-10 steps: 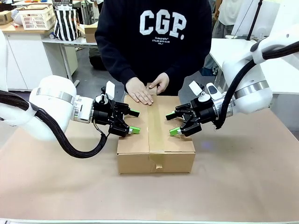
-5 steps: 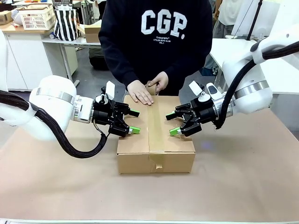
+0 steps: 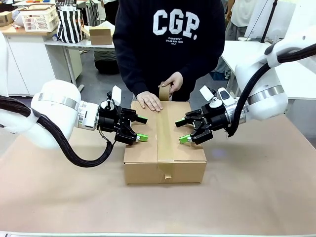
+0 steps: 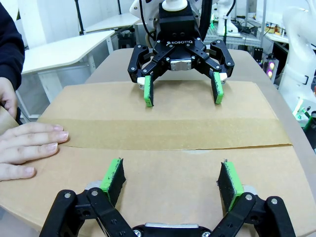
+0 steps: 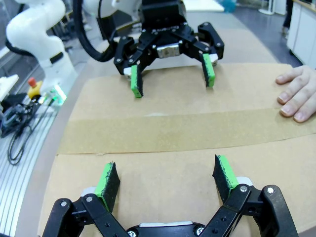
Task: Pack the gift set into the box.
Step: Press and hold the closed box until the human finishes sealing it.
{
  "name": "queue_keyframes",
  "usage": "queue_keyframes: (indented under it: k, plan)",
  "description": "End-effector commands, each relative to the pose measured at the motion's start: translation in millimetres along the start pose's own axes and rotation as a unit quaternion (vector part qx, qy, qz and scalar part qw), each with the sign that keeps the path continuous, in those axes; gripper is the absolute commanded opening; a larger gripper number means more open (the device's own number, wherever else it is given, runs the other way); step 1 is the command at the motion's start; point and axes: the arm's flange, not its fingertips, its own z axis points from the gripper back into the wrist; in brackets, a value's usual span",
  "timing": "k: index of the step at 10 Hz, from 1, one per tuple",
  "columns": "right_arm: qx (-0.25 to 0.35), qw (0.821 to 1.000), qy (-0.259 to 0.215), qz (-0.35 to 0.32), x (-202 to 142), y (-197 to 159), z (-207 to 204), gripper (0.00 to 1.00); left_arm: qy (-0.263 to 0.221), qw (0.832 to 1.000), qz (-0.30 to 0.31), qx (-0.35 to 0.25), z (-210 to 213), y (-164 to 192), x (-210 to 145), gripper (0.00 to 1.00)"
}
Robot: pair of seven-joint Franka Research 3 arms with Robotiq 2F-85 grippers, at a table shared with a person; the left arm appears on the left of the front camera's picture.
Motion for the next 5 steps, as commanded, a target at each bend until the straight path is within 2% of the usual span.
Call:
queue_keyframes:
  k: [1,5]
  plan:
    - [-0.001,1.000,0.001,-0.002,-1.4,0.0,-0.8,1.00,-0.001,1.000,0.000,-0.002,-0.5,-1.3,-2.2,1.00]
    - [-0.001,1.000,0.001,-0.002,-1.4,0.0,-0.8,1.00,-0.001,1.000,0.000,-0.002,-0.5,-1.3,-2.2,1.00]
